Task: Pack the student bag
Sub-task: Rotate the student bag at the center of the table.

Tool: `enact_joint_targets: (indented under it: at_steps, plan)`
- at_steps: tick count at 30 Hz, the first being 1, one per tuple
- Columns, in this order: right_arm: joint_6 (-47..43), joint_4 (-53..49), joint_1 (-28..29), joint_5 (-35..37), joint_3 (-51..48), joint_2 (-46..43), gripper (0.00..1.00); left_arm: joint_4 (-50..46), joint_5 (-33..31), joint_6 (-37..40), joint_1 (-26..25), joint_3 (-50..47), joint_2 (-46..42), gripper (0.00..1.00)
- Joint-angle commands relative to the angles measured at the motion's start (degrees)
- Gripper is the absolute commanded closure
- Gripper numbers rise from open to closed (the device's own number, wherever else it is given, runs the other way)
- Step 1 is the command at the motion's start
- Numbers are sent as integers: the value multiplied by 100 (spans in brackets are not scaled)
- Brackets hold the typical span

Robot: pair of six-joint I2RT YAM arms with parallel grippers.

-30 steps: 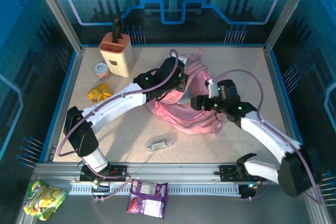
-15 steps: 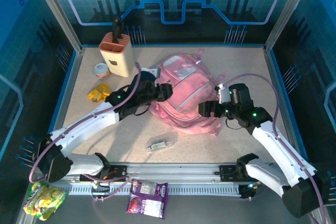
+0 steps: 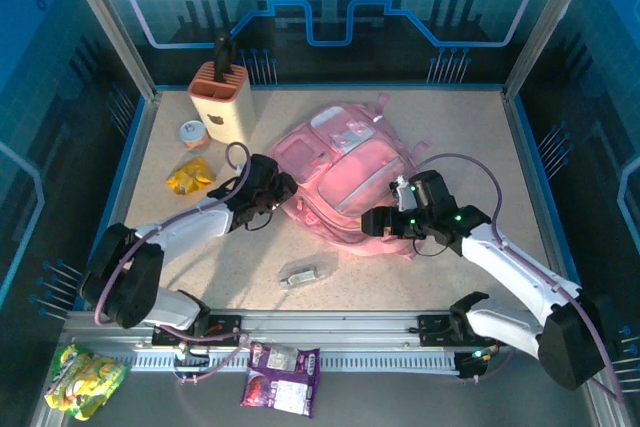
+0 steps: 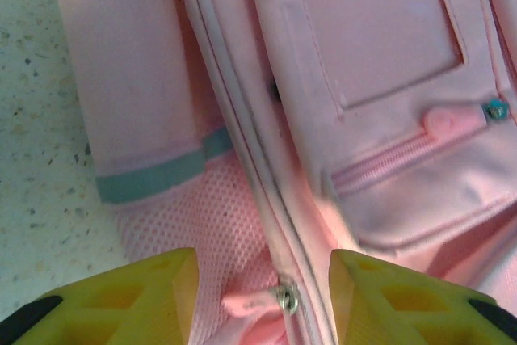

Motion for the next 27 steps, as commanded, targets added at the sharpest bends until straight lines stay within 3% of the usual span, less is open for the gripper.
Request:
enact_joint_targets:
  at_steps: [1, 4, 7, 14, 19, 25, 27]
  plan:
    - [146, 187, 59, 35, -65, 64, 11, 982, 219, -320, 148, -121, 335, 53]
    - [147, 250, 59, 36, -103, 81, 11, 1399, 616, -187, 191, 62, 771, 55]
    - [131, 270, 55, 44, -112, 141, 10, 1504, 740, -340, 205, 193, 1142, 63]
    - [77, 311, 43, 72, -115, 230, 9, 2351, 825, -842, 214, -56, 1553, 64]
    - [68, 426, 17, 98, -105, 362, 9, 3031, 961, -1176, 172, -93, 1779, 83]
    - [-31, 539, -181, 254, 92, 596, 8, 2961, 1067, -1171, 135, -46, 1604, 100]
    - [-91, 566, -324, 246, 254, 748, 8, 2908, 1075, -1173, 72, -83, 1455, 100]
